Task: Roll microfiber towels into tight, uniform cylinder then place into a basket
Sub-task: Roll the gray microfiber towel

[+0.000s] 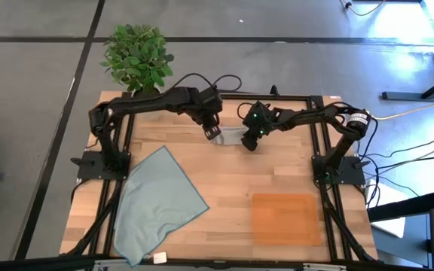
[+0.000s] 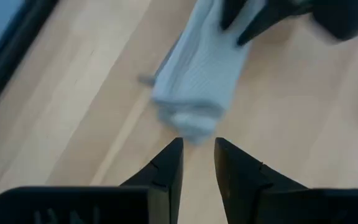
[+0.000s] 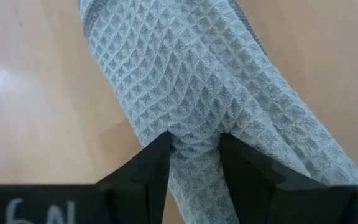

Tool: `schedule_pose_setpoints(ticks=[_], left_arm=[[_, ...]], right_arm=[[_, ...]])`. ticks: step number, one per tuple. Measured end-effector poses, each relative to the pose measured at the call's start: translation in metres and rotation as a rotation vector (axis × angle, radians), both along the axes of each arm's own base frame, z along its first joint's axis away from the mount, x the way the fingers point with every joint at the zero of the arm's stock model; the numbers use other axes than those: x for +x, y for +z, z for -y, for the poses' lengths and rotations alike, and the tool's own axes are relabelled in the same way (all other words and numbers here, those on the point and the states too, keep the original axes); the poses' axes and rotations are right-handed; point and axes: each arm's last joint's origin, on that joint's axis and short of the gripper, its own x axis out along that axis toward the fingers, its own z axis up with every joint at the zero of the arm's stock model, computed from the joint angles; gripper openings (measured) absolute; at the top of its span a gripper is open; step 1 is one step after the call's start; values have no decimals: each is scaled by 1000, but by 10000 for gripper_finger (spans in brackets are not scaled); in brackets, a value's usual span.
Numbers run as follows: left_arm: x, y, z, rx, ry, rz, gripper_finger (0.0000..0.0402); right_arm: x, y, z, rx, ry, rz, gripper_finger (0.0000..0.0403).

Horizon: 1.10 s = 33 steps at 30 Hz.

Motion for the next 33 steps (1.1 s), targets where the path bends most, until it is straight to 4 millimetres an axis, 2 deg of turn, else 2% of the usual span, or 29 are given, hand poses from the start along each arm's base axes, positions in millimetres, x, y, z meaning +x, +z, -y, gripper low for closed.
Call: schedule_pose_setpoints(ticks=[5, 10, 20, 23, 33], left_arm=[[-6, 22, 30, 21, -64, 38, 83], [-11, 36, 60, 47, -108, 38, 84], [-11, 39, 110, 34, -215, 25, 84], [-10, 39, 118, 34, -238, 26, 84], [-10, 40, 120, 84, -248, 19, 84]], right_arm=[[5, 0, -12, 28, 5, -4, 145], [13, 0, -29, 65, 12, -5, 145], [20, 0, -51, 158, -90, -22, 145], [22, -1, -56, 155, -72, -21, 145], [22, 0, -57, 156, -68, -18, 145]])
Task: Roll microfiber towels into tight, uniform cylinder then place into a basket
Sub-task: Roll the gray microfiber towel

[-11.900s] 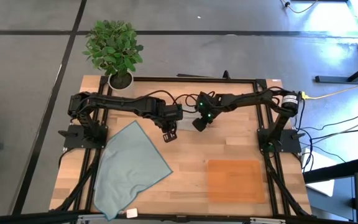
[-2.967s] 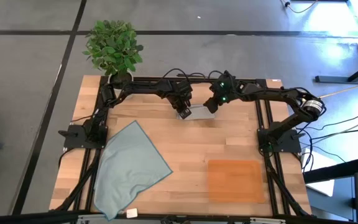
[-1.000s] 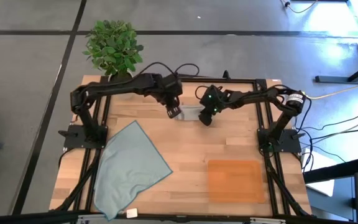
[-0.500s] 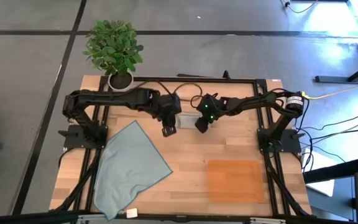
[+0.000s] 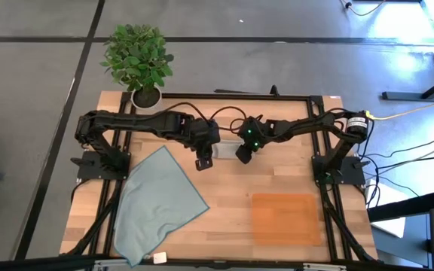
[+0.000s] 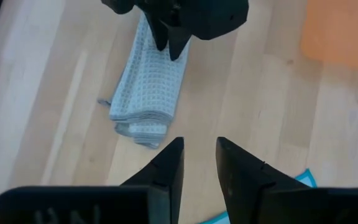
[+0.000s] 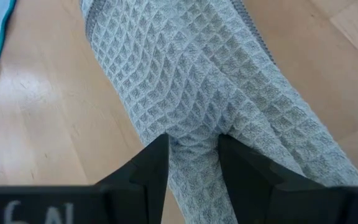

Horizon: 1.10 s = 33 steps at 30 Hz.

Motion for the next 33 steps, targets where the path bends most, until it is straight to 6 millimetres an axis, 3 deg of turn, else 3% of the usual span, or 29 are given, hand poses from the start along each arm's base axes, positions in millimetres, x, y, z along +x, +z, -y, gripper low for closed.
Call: schedule_pose_setpoints(ticks=[33], left_arm=[[0, 0, 0, 4, -9, -1, 84]], right_arm=[[1, 1, 0, -7, 2, 16, 145]])
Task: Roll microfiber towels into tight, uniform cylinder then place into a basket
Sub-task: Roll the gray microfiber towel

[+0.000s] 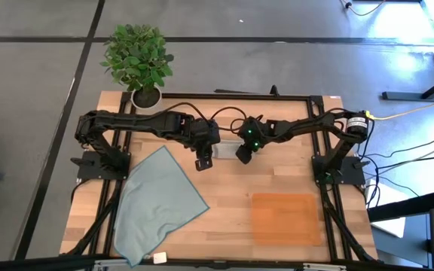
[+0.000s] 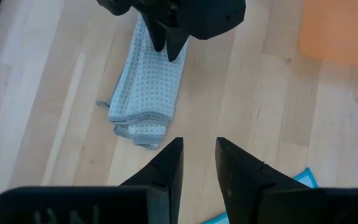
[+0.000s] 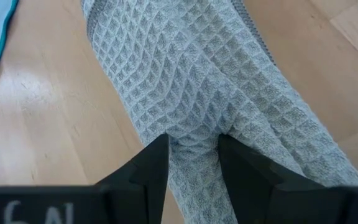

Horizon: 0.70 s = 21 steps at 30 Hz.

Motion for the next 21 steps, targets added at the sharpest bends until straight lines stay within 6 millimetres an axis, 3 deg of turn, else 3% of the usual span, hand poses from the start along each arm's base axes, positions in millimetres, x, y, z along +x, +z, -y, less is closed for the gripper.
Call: schedule_pose_setpoints(ticks=[12, 21], left_arm=[[0, 0, 0, 0, 0, 1, 84], [0, 0, 0, -1, 0, 2, 84]], right_arm=[[8, 8, 3, -42, 70, 27, 145], [17, 32, 9, -119, 7, -121, 145]])
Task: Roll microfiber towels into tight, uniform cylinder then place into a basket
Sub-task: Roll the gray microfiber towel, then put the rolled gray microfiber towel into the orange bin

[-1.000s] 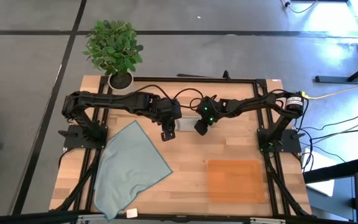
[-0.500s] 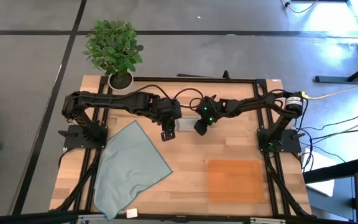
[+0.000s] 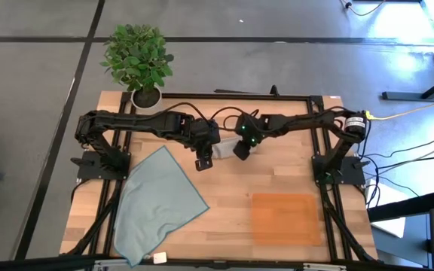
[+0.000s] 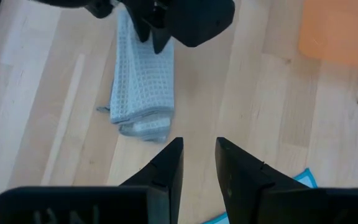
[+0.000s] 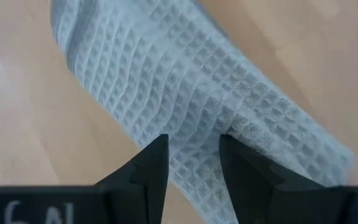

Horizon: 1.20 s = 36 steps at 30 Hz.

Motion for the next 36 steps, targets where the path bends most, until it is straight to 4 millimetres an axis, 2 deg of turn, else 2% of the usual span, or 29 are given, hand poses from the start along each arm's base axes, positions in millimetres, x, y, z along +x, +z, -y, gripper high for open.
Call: schedule_pose_setpoints(ticks=[8, 17, 25, 30, 36], left_arm=[[0, 0, 0, 0, 0, 1, 84], [0, 0, 0, 0, 0, 1, 84], [0, 0, 0, 0, 0, 1, 84], [0, 0, 0, 0, 0, 1, 84], [0, 0, 0, 0, 0, 1, 84]], right_arm=[[13, 27, 4, -38, 12, 10, 145], [8, 30, 3, -58, 122, -73, 145], [9, 31, 2, -83, 240, -48, 150], [10, 31, -1, -116, 352, -39, 204], [11, 32, 0, -156, 408, -24, 322]])
